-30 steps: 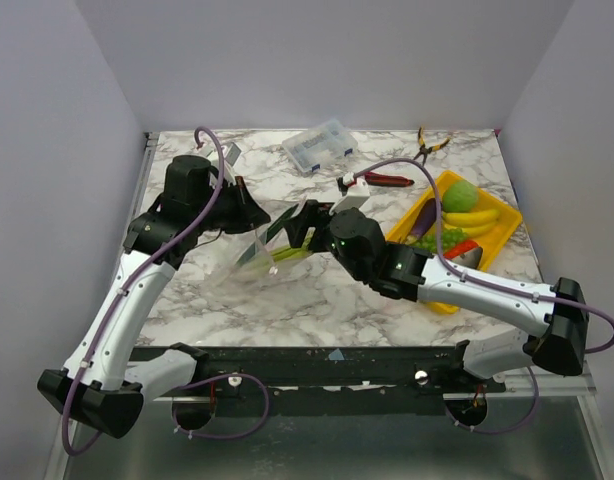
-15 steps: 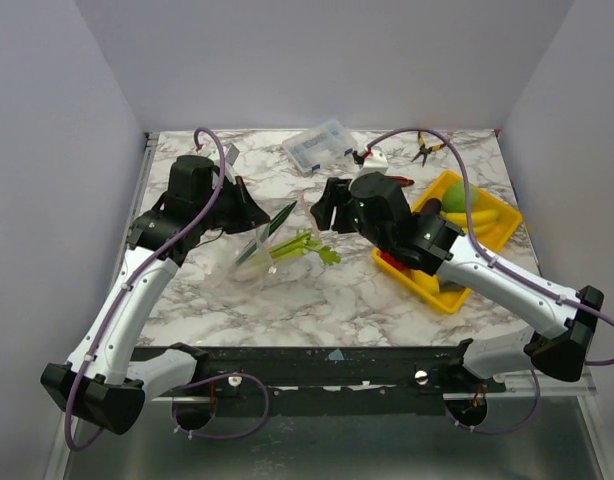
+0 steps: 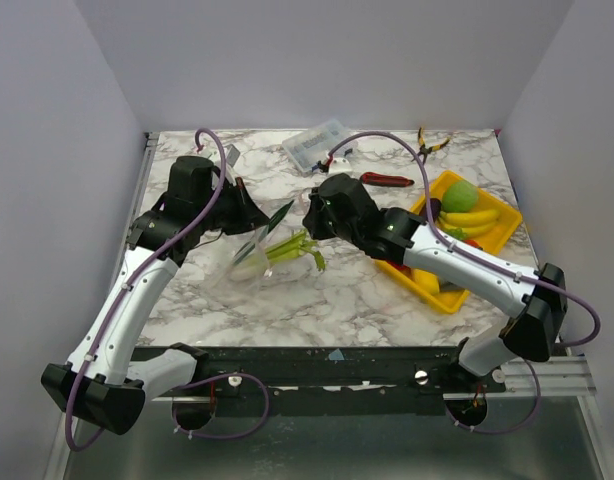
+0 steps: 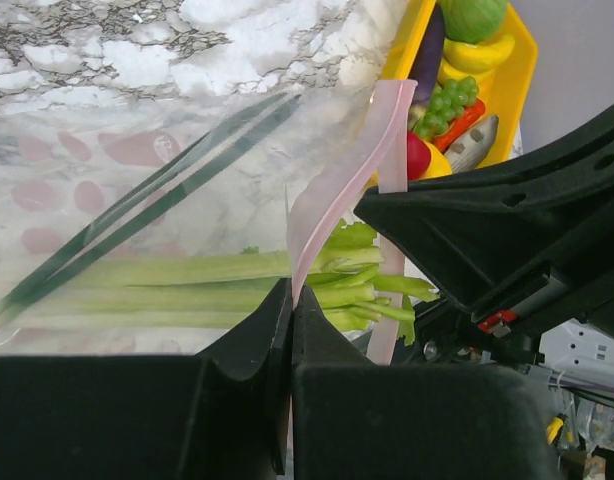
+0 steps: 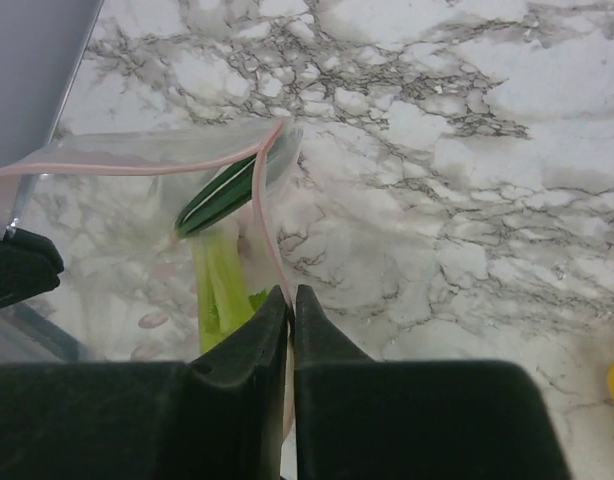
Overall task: Place the food in the zip-top bag and seal the zipper
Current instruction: Adjust the zipper food storage bag at the center of the board.
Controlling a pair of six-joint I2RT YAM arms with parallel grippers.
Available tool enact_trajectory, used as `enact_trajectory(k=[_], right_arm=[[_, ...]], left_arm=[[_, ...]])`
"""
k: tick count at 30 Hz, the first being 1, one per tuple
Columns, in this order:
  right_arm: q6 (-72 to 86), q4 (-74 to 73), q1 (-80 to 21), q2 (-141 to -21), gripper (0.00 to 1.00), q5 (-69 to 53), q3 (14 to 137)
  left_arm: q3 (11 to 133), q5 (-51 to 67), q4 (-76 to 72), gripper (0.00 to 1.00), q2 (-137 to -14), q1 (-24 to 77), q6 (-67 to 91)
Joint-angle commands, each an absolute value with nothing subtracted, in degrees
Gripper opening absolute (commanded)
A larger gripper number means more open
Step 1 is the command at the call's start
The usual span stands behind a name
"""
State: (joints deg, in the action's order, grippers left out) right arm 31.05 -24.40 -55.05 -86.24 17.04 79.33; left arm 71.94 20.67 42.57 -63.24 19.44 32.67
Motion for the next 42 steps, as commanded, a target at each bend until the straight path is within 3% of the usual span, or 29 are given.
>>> enact_trajectory(k=[1, 4, 7, 10, 14, 18, 23, 26, 34, 38, 42], right_arm=[[30.14, -27.17, -55.18, -88.86, 0.01, 15.13, 84.9], [37.38, -35.09, -52.97, -93.43, 0.0, 13.01, 91.62], [41.7, -38.67, -44.7, -100.28, 0.0, -4.11, 100.24], [42.03, -41.5, -38.86, -111.69, 0.0, -12.83, 111.42], [38.09, -56.41, -38.24, -122.05, 0.0, -11.65, 128.76], [37.74, -50.3, -38.33, -112.42, 0.0, -11.56, 115.37], [34.71, -48.84, -40.31, -106.1, 0.0, -11.27, 107.96], [32.67, -46.74, -40.68, -103.08, 0.19, -11.7, 103.9], [20.74, -53.72, -50.96, -98.13, 0.58, 8.51, 104.63], [21.22, -52.06, -51.06, -93.94, 0.61, 7.18, 97.41], [21.51, -36.76, -51.06, -81.65, 0.67, 0.54, 82.81]], left_arm=[[72.06, 21.05, 43.58, 0.0, -61.83, 18.9, 30.09], [72.69, 20.89, 45.11, 0.0, -61.69, 18.72, 30.2], [73.91, 19.27, 44.27, 0.0, -63.01, 18.63, 32.31], [74.12, 19.46, 39.01, 0.0, -69.07, 18.4, 34.46], [80.21, 19.84, 45.62, 0.0, -75.35, 17.4, 31.94], [75.03, 19.01, 42.56, 0.0, -67.02, 17.41, 31.97], [72.47, 22.73, 42.93, 0.0, -65.02, 17.47, 31.37], [71.2, 24.88, 41.74, 0.0, -65.82, 17.4, 31.34], [70.49, 28.77, 41.08, 0.0, -66.38, 17.42, 29.97], [70.57, 28.74, 41.44, 0.0, -66.07, 17.45, 29.51], [69.96, 28.72, 41.62, 0.0, -65.41, 17.49, 29.2]])
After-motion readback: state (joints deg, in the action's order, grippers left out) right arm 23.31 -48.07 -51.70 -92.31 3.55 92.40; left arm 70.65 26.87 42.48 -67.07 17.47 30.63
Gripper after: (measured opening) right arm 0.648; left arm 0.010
